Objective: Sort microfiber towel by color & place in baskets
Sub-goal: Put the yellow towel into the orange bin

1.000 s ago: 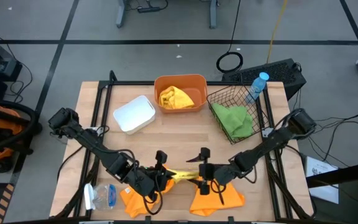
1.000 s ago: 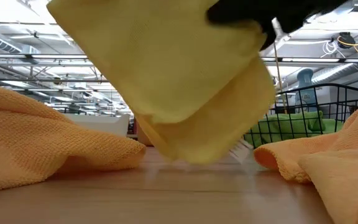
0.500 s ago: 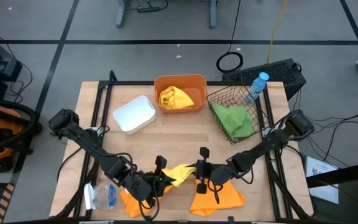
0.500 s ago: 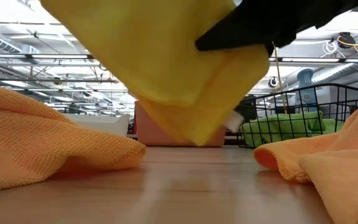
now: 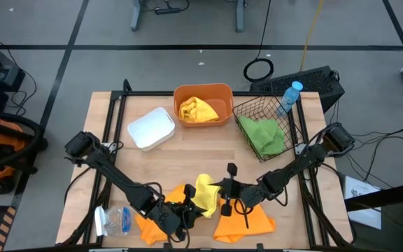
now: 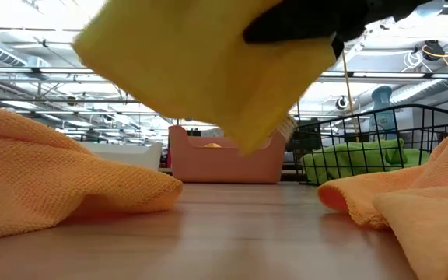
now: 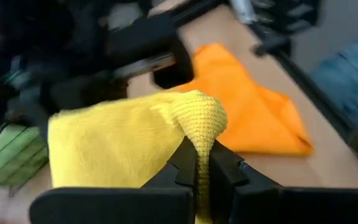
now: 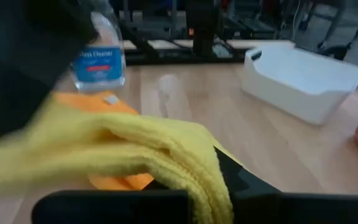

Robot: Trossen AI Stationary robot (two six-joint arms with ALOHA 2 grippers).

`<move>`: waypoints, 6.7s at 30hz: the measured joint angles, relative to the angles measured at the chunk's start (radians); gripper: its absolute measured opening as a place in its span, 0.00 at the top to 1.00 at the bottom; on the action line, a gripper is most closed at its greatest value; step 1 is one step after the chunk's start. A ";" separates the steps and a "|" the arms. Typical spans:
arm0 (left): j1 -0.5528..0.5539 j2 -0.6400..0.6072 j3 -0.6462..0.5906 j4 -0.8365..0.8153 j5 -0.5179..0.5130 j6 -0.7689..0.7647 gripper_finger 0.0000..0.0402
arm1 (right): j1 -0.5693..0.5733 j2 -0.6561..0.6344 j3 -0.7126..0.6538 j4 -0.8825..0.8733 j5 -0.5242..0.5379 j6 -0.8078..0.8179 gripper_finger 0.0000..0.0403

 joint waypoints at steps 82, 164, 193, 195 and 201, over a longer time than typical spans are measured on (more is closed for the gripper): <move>0.148 0.019 -0.003 -0.218 0.111 -0.355 0.95 | 0.192 -0.099 0.001 -0.239 0.137 0.156 0.01; 0.151 -0.157 -0.116 -0.256 -0.327 -0.196 0.21 | -1.163 0.021 0.266 -0.225 -1.203 -0.050 0.98; 0.078 -0.192 -0.116 -0.323 -0.363 -0.256 0.21 | -1.198 0.119 0.267 -0.383 -0.888 -0.089 0.59; 0.078 -0.192 -0.116 -0.323 -0.363 -0.256 0.21 | -1.198 0.119 0.267 -0.384 -0.882 -0.089 0.56; 0.078 -0.192 -0.116 -0.323 -0.363 -0.257 0.21 | -1.188 0.105 0.267 -0.431 -0.783 -0.132 0.46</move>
